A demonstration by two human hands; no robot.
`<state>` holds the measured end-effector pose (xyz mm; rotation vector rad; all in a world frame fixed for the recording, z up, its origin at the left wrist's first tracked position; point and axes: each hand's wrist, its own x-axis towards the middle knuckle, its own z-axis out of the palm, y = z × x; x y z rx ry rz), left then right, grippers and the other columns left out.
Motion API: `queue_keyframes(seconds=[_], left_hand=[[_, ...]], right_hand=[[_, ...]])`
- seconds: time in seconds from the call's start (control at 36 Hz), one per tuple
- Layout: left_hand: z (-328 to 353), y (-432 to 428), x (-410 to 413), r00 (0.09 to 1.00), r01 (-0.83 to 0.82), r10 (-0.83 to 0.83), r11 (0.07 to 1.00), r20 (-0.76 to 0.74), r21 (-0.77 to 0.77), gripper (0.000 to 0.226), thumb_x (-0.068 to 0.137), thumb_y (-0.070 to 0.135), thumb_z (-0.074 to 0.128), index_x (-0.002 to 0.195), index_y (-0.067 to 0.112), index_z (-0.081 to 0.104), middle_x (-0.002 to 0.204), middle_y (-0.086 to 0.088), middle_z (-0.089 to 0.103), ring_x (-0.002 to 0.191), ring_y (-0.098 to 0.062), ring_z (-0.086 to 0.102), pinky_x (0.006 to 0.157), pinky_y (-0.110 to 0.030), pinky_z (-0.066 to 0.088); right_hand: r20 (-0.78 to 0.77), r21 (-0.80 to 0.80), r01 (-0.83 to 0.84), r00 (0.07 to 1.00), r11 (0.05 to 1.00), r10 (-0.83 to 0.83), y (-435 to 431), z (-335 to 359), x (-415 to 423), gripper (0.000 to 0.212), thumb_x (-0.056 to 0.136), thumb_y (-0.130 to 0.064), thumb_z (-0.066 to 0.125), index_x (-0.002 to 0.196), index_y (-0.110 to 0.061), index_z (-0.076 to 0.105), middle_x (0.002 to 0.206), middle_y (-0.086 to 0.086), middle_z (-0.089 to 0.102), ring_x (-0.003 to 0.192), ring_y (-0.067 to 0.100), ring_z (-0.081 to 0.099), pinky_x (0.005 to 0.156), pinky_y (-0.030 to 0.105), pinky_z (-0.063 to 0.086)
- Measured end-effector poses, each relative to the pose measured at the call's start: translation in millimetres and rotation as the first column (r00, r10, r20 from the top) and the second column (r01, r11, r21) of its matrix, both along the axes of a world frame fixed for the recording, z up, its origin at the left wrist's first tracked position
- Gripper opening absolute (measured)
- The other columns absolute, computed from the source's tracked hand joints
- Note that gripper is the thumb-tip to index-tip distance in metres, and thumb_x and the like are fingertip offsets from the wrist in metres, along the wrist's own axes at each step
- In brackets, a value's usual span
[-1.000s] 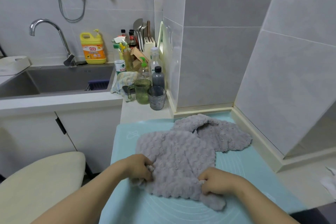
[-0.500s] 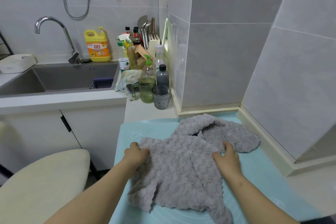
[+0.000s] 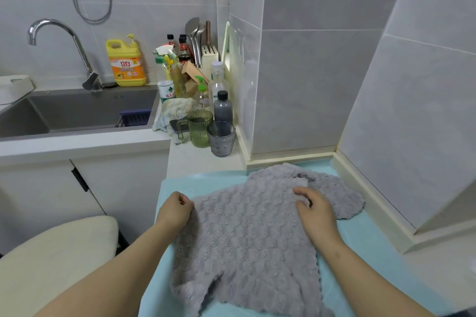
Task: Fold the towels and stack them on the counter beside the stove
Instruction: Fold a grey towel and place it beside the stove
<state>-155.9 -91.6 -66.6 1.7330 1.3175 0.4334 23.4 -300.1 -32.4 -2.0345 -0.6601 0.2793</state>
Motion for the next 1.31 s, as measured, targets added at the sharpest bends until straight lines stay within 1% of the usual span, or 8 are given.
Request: queue_keyframes(seconds=[0.11,0.25,0.44,0.53,0.67,0.83,1.03,1.31], left_hand=[[2.8,-2.6,2.2,0.996,0.07,-0.067,0.997,-0.066,0.039,0.008,0.09,0.013,0.055,0.095,0.013,0.049,0.091,-0.006,0.049,0.065,-0.018,0.045,0.059,-0.029,0.037],[-2.2,-6.0,2.7,0.906,0.28,-0.205,0.947,-0.371,0.158,0.037,0.092,0.024,0.052,0.128,0.024,0.046,0.141,-0.01,0.033,0.116,-0.031,0.047,0.096,-0.034,0.041],[-7.8,-21.2,0.2,0.681,0.597,-0.347,0.773,-0.645,0.215,0.041,0.099,0.032,0.034,0.139,0.034,0.036,0.145,0.003,0.033,0.13,-0.025,0.035,0.1,-0.037,0.036],[-9.6,-23.3,-7.5,0.789,0.517,-0.326,0.81,-0.52,0.277,0.038,0.095,0.029,0.043,0.133,0.031,0.045,0.138,0.003,0.041,0.123,-0.023,0.041,0.097,-0.034,0.041],[3.3,-35.5,-16.6,0.878,0.456,-0.339,0.806,-0.339,0.376,0.014,0.09,0.02,0.052,0.093,0.033,0.056,0.089,0.009,0.05,0.089,-0.012,0.049,0.069,-0.019,0.038],[24.9,-62.8,-34.7,0.733,0.68,-0.677,0.725,0.063,-0.109,0.015,0.077,0.037,0.065,0.091,0.033,0.063,0.075,0.015,0.065,0.074,-0.005,0.056,0.076,-0.017,0.045],[9.2,-80.8,-55.7,0.639,0.756,-0.764,0.646,-0.092,-0.109,0.054,0.051,0.066,0.068,0.099,0.044,0.059,0.113,0.015,0.06,0.108,-0.001,0.055,0.101,-0.022,0.042],[2.6,-102.0,-67.6,0.568,0.818,-0.776,0.57,-0.275,0.081,0.048,0.053,0.039,0.055,0.099,0.025,0.059,0.11,0.002,0.055,0.088,-0.002,0.049,0.076,-0.016,0.042]], right_hand=[[0.065,-0.295,-0.023,0.997,0.955,0.044,2.3,-5.8,5.7,0.043,0.091,-0.015,0.051,0.134,-0.017,0.048,0.148,0.002,0.034,0.135,0.026,0.027,0.109,0.031,0.023],[0.097,-0.407,-0.01,0.994,0.914,0.054,-3.0,-12.7,-2.3,0.049,0.091,-0.02,0.05,0.139,-0.022,0.039,0.154,0.003,0.017,0.14,0.026,0.013,0.113,0.034,0.02],[0.151,-0.388,-0.122,0.969,0.914,0.193,-10.9,-22.7,-19.2,0.017,0.09,-0.016,0.049,0.103,-0.024,0.057,0.096,-0.007,0.053,0.095,0.013,0.051,0.081,0.03,0.043],[0.038,-0.36,-0.238,0.962,0.902,0.269,-21.0,-25.2,-28.3,0.014,0.09,-0.019,0.048,0.079,-0.026,0.049,0.06,-0.009,0.045,0.055,0.006,0.042,0.057,0.027,0.035],[-0.072,-0.312,-0.332,0.943,0.89,0.326,-38.5,-24.7,-35.7,0.022,0.088,-0.017,0.053,0.07,-0.029,0.048,0.051,-0.007,0.042,0.049,0.005,0.036,0.053,0.021,0.03],[-0.17,-0.316,-0.53,0.848,0.787,0.503,-53.9,-16.8,-51.0,0.017,0.085,-0.023,0.06,0.07,-0.028,0.054,0.062,-0.009,0.049,0.057,0.0,0.041,0.06,0.014,0.036],[-0.102,-0.535,-0.64,0.697,0.552,0.71,-61.8,-24.6,-72.5,0.036,0.056,-0.073,0.053,0.07,-0.041,0.05,0.086,-0.016,0.053,0.089,0.003,0.053,0.086,0.024,0.04],[0.038,-0.67,-0.558,0.632,0.489,0.774,-74.2,-26.8,-82.7,0.04,0.072,-0.035,0.061,0.111,-0.032,0.051,0.091,-0.017,0.035,0.096,0.006,0.032,0.093,0.026,0.027]])
